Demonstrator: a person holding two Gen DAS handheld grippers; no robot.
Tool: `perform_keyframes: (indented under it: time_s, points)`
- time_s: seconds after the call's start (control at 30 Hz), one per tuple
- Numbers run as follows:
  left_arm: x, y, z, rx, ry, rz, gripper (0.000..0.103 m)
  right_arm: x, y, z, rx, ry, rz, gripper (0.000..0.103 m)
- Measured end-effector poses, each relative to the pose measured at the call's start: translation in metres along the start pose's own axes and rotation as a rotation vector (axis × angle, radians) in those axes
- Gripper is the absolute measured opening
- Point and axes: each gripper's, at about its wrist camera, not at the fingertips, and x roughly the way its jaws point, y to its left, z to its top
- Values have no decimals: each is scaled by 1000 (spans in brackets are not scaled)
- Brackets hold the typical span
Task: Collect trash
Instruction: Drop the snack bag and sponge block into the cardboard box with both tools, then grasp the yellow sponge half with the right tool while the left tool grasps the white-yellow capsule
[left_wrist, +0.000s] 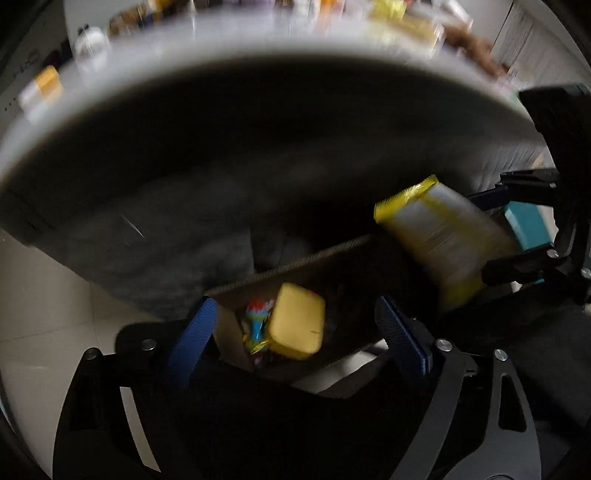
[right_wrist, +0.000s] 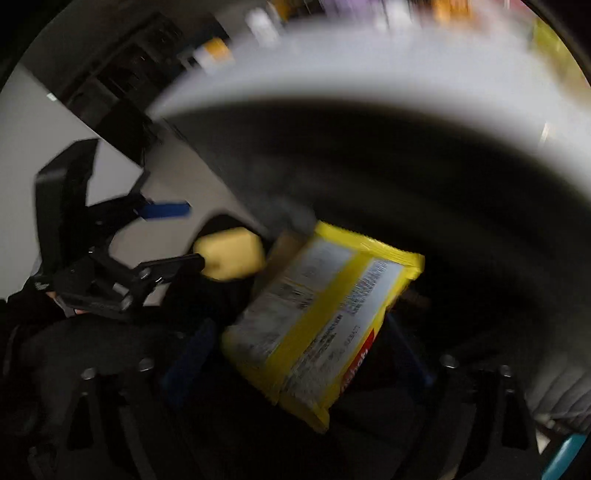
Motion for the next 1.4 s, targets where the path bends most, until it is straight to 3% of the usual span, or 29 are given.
perform_keyframes:
  time_s: [0.1, 0.23, 0.3, 0.37, 0.47, 0.57, 0.7, 0.8, 0.83, 0.9, 0.93, 1.1, 1.2, 1.4]
  points:
    - [24, 10, -6, -46, 77, 4, 86, 23, -16, -2, 49, 59, -20, 88]
    - [2, 24, -6, -111, 22, -17, 86, -29, -11, -6, 29, -48, -16, 88]
    - [-22, 31, 0, -144, -43, -17, 86, -67, -8, -2, 11, -144, -9, 88]
    - [-53, 39, 8, -167, -130, -7, 86, -115, -10, 9, 1, -297, -54, 91]
    - [-99, 52, 31, -181, -291, 61, 89, -165, -30, 33, 40, -511, -222, 98]
    - [-135, 72, 54, -198, -435, 152, 90, -179, -69, 67, 146, -591, -405, 98]
    - [-150, 100, 77, -269, -509, 212, 90, -163, -111, 108, 267, -589, -466, 95]
    - [-152, 118, 85, -301, -534, 260, 90, -152, -145, 134, 330, -538, -449, 85]
    - [-151, 125, 88, -304, -538, 277, 90, -148, -148, 142, 313, -539, -490, 80]
    - [-144, 137, 94, -305, -535, 303, 90, -141, -144, 153, 247, -507, -569, 64]
    - [-141, 142, 98, -308, -528, 316, 90, -142, -141, 157, 239, -508, -535, 42]
    - [-131, 186, 115, -301, -479, 314, 90, -135, -121, 154, 194, -485, -489, 42]
    - [-123, 206, 132, -247, -442, 353, 90, -130, -108, 146, 173, -467, -445, 42]
    - [-91, 231, 168, -120, -338, 326, 90, -125, -88, 141, 137, -450, -453, 44]
